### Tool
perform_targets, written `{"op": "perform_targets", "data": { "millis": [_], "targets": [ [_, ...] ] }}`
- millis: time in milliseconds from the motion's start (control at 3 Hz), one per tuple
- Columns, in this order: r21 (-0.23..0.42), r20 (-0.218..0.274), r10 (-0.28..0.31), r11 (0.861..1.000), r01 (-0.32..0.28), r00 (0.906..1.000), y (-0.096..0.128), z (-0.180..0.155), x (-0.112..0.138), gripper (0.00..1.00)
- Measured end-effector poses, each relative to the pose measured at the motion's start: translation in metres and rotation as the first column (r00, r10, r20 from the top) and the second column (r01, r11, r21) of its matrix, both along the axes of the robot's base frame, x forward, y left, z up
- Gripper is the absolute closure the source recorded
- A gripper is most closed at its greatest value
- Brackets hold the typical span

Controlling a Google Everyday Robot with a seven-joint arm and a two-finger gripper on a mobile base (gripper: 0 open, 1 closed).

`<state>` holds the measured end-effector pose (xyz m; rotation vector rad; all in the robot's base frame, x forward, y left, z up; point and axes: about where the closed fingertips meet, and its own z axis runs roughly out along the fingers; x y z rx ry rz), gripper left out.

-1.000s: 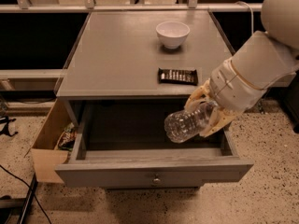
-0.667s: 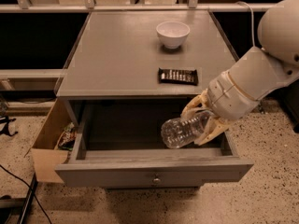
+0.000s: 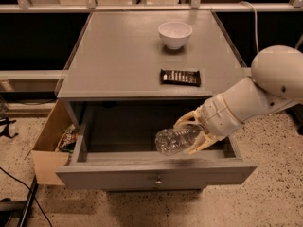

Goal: Place water bottle into top drawer

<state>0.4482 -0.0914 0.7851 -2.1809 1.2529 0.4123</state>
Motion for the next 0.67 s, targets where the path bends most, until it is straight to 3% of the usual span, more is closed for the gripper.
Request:
{"op": "perform_targets", "data": {
  "millis": [333,667],
  "targets": [
    [0.034,0.072,0.015,0.999,-0.018,0.9973,0.0128,-0.0251,0.0138,1.0],
    [0.037,0.096,0.012,0.999,-0.015,0.9953,0.0147,-0.0265,0.0195,1.0]
  ]
}}
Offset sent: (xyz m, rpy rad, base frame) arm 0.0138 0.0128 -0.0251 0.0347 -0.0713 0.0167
